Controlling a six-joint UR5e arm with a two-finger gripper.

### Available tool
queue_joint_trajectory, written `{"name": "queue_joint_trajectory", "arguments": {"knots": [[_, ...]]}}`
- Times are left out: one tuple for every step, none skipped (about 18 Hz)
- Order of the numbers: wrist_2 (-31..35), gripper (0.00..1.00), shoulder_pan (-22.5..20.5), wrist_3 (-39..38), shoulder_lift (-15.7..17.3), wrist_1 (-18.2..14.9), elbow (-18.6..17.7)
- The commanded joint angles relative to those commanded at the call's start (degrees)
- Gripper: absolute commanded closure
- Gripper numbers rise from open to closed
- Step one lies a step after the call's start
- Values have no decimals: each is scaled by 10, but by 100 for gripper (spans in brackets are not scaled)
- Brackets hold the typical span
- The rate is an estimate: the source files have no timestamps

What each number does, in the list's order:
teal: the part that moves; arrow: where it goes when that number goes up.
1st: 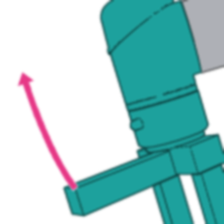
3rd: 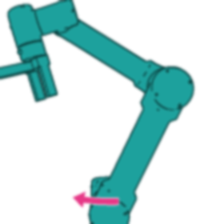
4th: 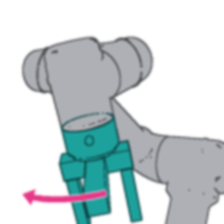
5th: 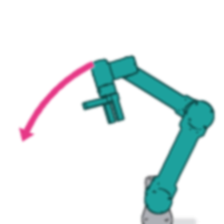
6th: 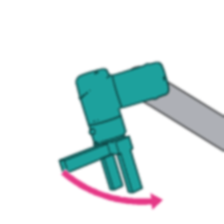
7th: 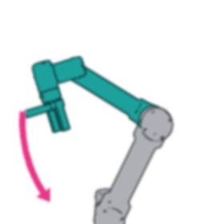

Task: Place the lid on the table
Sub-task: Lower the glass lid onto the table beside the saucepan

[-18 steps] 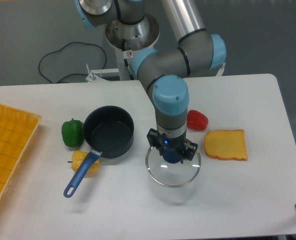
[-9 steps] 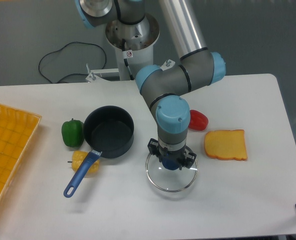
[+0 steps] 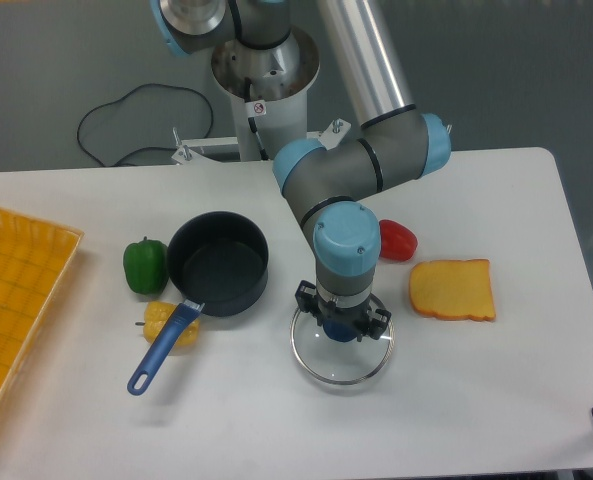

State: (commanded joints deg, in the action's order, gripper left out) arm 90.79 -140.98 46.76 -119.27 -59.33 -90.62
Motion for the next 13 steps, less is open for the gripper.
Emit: {"name": "queue_joint_trajectory", "arguments": {"knots": [[0, 37, 1, 0, -1, 0, 0], [0, 36, 2, 0, -3, 0, -1], [0, 36, 2, -1, -4, 0, -1], [0, 36, 2, -1, -5, 0, 0], [0, 36, 2, 0, -5, 0, 0], [0, 36, 2, 0, -6, 0, -1], [0, 36, 2, 0, -7, 0, -1], [0, 36, 2, 0, -9, 0, -1], [0, 36, 2, 0, -9, 0, -1], [0, 36, 3, 0, -10, 0, -1], [0, 35, 3, 0, -11, 0, -1], [0, 35, 3, -1, -11, 0, -1], [0, 34, 4, -1, -12, 0, -1]]}}
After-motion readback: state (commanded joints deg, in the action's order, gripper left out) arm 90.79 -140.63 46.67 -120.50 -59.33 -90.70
